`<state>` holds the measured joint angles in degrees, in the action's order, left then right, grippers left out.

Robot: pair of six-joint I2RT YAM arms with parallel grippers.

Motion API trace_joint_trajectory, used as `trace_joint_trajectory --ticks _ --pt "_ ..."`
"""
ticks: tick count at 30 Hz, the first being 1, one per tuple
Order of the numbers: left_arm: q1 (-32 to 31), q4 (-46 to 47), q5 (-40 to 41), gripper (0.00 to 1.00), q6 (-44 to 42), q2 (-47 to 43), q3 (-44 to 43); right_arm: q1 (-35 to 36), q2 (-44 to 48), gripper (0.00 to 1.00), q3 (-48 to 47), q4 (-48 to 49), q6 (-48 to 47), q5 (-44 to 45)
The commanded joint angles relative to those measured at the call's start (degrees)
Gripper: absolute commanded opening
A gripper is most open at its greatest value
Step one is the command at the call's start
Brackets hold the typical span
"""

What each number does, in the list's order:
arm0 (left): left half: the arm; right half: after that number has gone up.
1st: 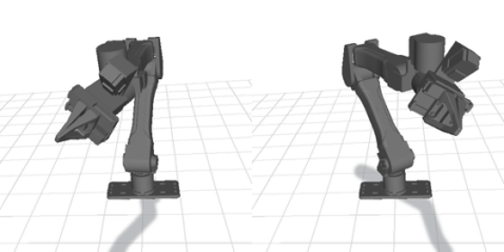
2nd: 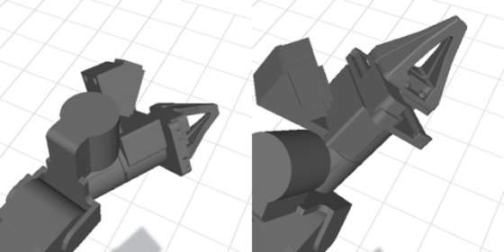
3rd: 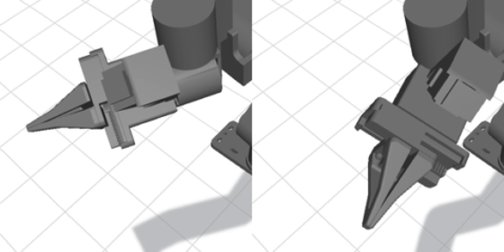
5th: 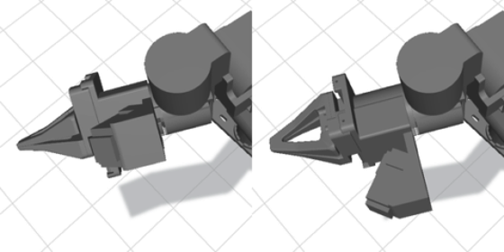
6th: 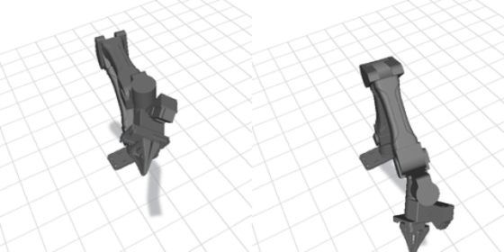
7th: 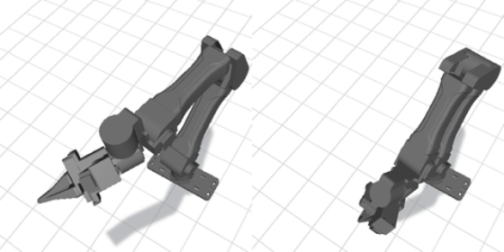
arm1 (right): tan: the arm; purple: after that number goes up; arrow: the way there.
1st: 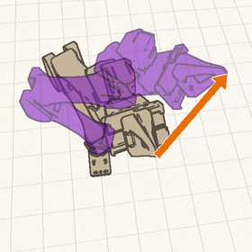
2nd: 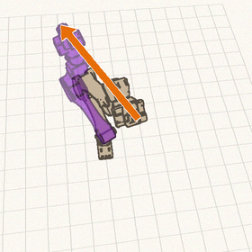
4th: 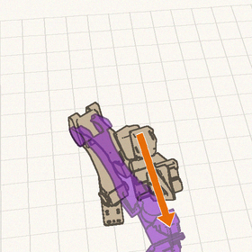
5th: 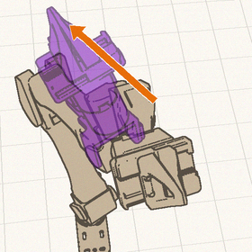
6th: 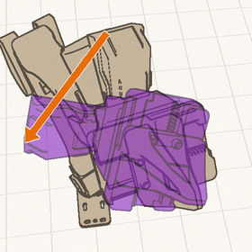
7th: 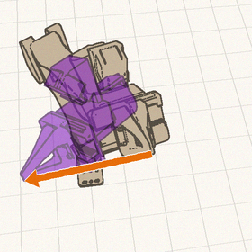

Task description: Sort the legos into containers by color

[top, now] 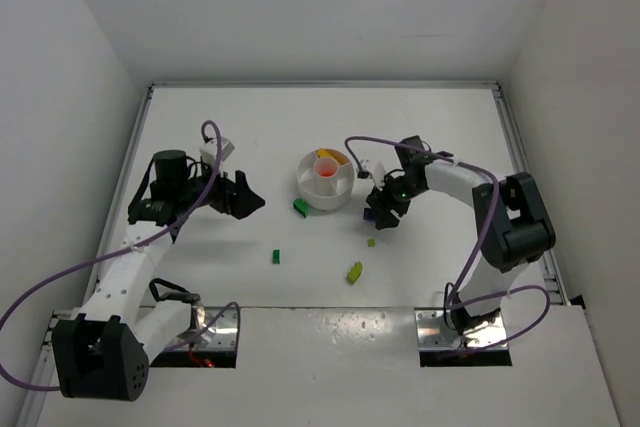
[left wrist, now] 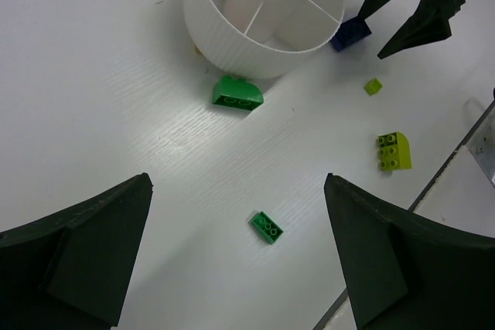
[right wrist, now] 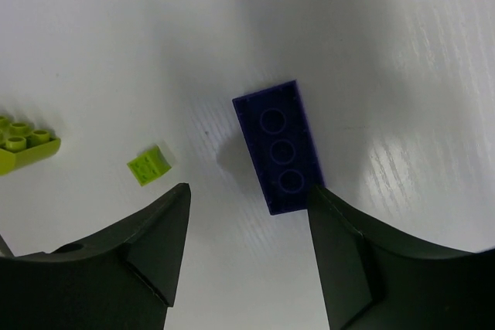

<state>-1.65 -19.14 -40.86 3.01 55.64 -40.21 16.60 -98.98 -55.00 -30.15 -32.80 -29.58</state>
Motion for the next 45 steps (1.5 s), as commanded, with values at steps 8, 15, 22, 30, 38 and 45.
trace_joint_trajectory --ticks 8,15,22,30,38,45 --pt "0.9 1.6 -1.2 1.00 -1.2 -0.6 0.1 0.9 -2.6 0.64 -6.8 -0.9 -8.2 1.4" --pt "0.9 1.6 -1.8 1.00 -1.8 -0.6 0.1 2.0 -5.7 0.64 -10.7 -4.3 -13.3 3.6" --pt "0.9 1.6 -2.3 1.00 -1.8 0.4 0.1 3.7 -5.7 0.64 -11.3 -10.2 -24.4 3.6" --pt "0.9 1.6 -2.3 1.00 -1.8 1.0 0.1 7.1 -7.5 0.64 -13.6 -9.0 -24.9 8.1" --pt "0.9 1.6 -2.3 1.00 -1.8 -0.1 0.7 11.0 -9.6 0.64 -14.2 -8.7 -25.5 13.2" --pt "0.9 1.6 -2.3 1.00 -1.8 -0.1 0.7 12.7 -9.7 0.64 -12.9 -7.4 -26.0 15.4"
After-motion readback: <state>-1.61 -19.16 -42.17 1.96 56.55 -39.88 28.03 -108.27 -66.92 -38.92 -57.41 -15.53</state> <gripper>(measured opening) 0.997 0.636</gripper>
